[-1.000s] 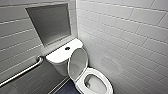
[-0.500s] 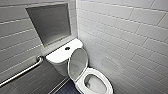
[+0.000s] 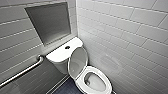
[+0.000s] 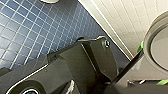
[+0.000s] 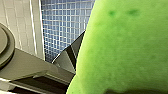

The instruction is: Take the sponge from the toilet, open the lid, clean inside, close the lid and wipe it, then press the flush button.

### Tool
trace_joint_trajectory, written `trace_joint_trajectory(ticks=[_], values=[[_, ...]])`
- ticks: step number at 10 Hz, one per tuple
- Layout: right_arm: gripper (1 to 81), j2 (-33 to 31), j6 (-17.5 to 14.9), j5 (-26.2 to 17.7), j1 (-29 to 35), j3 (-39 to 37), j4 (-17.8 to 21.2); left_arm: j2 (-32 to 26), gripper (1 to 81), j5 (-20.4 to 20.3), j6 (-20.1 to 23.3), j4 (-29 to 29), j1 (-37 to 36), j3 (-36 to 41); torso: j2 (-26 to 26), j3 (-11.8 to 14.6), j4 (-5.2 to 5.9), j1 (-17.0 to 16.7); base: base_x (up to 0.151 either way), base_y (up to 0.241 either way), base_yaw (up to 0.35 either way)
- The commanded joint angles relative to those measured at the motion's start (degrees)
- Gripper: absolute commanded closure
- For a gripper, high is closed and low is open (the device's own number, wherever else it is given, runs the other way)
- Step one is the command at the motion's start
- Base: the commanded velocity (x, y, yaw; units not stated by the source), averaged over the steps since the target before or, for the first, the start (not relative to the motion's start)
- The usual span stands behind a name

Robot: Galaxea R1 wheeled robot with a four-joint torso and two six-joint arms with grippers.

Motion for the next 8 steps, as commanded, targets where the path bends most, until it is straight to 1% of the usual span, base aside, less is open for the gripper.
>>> trace_joint_trajectory(ticks=[1,2,3,4,5,6,8], values=[[81.1,-1.4,-0.1,-2.1,-0.1,1.0,-2.1,-1.7,1.0,0.7,-0.2,0.4,-1.7,0.8,5.6,3.0,0.00,-3.6,0.000,0.000,0.000],[81.1,-1.4,-0.1,-2.2,-0.1,1.0,-2.3,-1.4,1.0,0.7,-0.2,0.4,-1.3,0.6,1.9,2.6,0.00,-1.2,0.000,0.000,0.000],[81.1,-1.3,-0.1,-2.2,-0.2,0.8,-2.7,-1.0,1.0,0.7,-0.3,0.5,-0.7,-0.2,2.9,0.5,0.00,-1.7,0.000,0.000,0.000],[81.1,-1.1,-0.1,-2.0,-0.3,-0.1,-3.4,-0.4,1.0,0.7,-0.4,0.5,0.6,-2.0,3.3,0.7,0.00,-2.1,0.000,0.000,0.000],[81.1,-1.1,-0.1,-1.8,-0.6,-0.7,-3.5,0.1,1.0,0.5,-0.6,0.5,2.4,-3.6,3.5,0.7,0.00,-2.3,0.000,0.000,0.000],[81.1,-1.3,-0.1,-1.6,-0.7,-0.6,-3.6,0.8,1.0,-0.1,-0.4,0.4,4.2,-6.5,3.4,0.7,0.00,-2.3,0.248,0.000,0.000],[81.1,-1.0,-0.1,-1.8,-0.8,-0.7,-4.2,2.9,1.0,-0.2,0.0,0.2,6.2,-10.7,3.4,0.7,0.00,-2.3,0.000,0.000,0.000]])
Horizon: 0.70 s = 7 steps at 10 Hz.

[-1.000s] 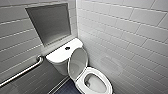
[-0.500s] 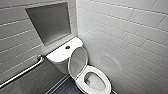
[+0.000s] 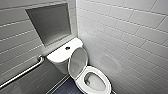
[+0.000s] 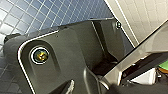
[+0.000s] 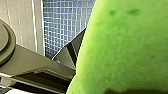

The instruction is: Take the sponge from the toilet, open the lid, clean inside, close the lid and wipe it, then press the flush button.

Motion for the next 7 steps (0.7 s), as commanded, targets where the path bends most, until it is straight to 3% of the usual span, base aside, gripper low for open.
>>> trace_joint_trajectory(ticks=[1,7], values=[[81.1,-1.6,-0.1,-2.4,-0.7,0.8,-2.1,2.5,1.0,-0.1,0.2,0.3,0.5,-5.1,0.0,0.0,0.00,0.0,0.000,0.000,0.000],[81.1,-0.4,-0.1,-2.7,-0.2,-0.8,-2.0,11.2,1.0,0.0,-0.4,0.4,2.2,-17.5,0.0,0.0,0.00,0.0,0.000,0.000,0.000]])
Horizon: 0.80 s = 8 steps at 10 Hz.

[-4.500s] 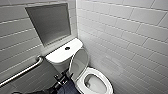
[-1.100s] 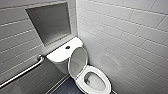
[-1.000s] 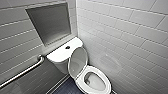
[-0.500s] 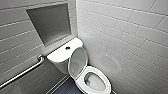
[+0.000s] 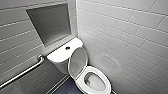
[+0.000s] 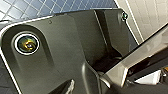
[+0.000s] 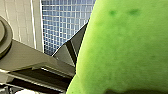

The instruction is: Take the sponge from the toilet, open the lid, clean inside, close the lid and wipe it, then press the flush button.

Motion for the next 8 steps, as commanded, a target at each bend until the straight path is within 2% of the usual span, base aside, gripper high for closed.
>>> trace_joint_trajectory(ticks=[1,3,6,7,8], values=[[81.1,-1.6,-0.1,-2.4,0.4,0.6,-1.9,3.4,1.0,0.3,-0.5,0.4,0.5,-8.3,0.0,0.0,0.00,0.0,0.000,0.000,0.000],[81.1,-1.4,-0.1,-2.5,0.8,0.6,-1.8,5.4,1.0,-3.5,-0.7,0.7,1.9,-12.2,0.0,0.0,0.00,0.0,0.000,0.000,0.000],[81.1,-1.4,-0.1,-2.5,1.1,0.6,-1.8,7.5,1.0,-3.3,0.7,-0.2,3.6,-15.1,0.0,0.0,0.00,0.0,0.000,0.000,0.000],[81.1,-1.4,-0.1,-2.5,1.1,0.6,-1.8,8.3,1.0,-3.0,4.3,-0.6,3.9,-15.1,0.0,0.0,0.00,0.0,0.000,0.000,0.000],[81.1,-1.4,-0.1,-2.5,1.1,0.5,-1.7,8.9,1.0,-1.9,10.7,-3.6,5.3,-15.2,0.0,0.0,0.00,0.0,0.000,0.000,0.000]])
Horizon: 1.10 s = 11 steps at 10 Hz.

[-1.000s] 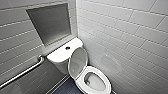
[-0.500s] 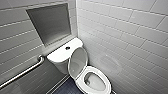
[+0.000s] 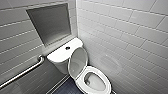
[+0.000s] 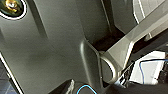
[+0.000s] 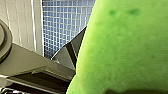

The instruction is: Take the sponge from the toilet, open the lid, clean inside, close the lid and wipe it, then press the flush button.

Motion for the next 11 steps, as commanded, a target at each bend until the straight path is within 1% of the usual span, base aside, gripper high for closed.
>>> trace_joint_trajectory(ticks=[1,2,3,4,5,6,7,8,9,10,11], values=[[81.1,-1.5,-0.1,-2.4,0.3,0.8,-1.7,1.2,1.0,5.1,12.6,-10.0,2.0,-0.2,0.0,0.0,0.00,0.0,0.000,0.000,0.000],[81.1,-1.2,-0.1,-2.4,0.6,0.5,-1.7,2.0,1.0,9.0,18.8,-14.9,3.3,0.1,0.0,0.0,0.00,0.0,0.000,0.000,0.000],[81.1,-1.2,-0.1,-2.4,0.7,0.4,-1.7,3.1,1.0,12.8,21.7,-18.0,4.8,0.0,0.0,0.0,0.00,0.0,0.000,0.000,0.000],[81.1,-1.0,-0.1,-2.9,0.9,0.2,-1.7,4.8,1.0,19.8,26.1,-21.5,6.3,0.2,0.0,0.0,0.00,0.0,0.000,0.000,0.000],[81.1,-0.4,-0.1,-3.7,1.0,-0.6,-1.7,6.9,1.0,25.4,34.7,-29.1,7.2,1.2,0.0,0.0,0.00,0.0,0.000,0.000,0.000],[81.1,0.2,0.0,-3.7,1.1,-1.7,-1.8,7.9,1.0,30.5,44.7,-40.5,8.0,2.8,0.0,0.0,0.00,0.0,0.000,0.000,0.000],[81.1,0.5,0.0,-3.7,1.1,-2.5,-1.8,7.5,1.0,31.4,55.6,-52.1,7.8,5.1,0.0,0.0,0.00,0.0,0.000,0.000,0.000],[81.1,0.2,0.2,-3.8,1.4,-2.7,-1.8,6.4,1.0,32.9,67.8,-67.1,7.0,7.3,0.0,0.0,0.00,0.0,0.000,0.000,0.000],[81.1,-0.5,0.4,-4.6,1.8,-2.1,-1.6,3.4,1.0,32.4,82.4,-83.9,6.5,12.6,0.0,0.0,0.00,0.0,0.000,0.000,0.000],[81.1,-1.9,0.4,-4.6,2.2,-2.0,-1.5,-1.2,1.0,32.5,94.4,-97.2,5.6,20.2,0.0,0.0,0.00,0.0,0.000,0.000,0.000],[81.1,-3.6,0.6,-4.5,3.3,-0.8,-1.5,-4.7,1.0,32.4,101.1,-106.2,4.6,25.1,0.0,0.0,0.00,0.0,0.000,0.000,0.000]])
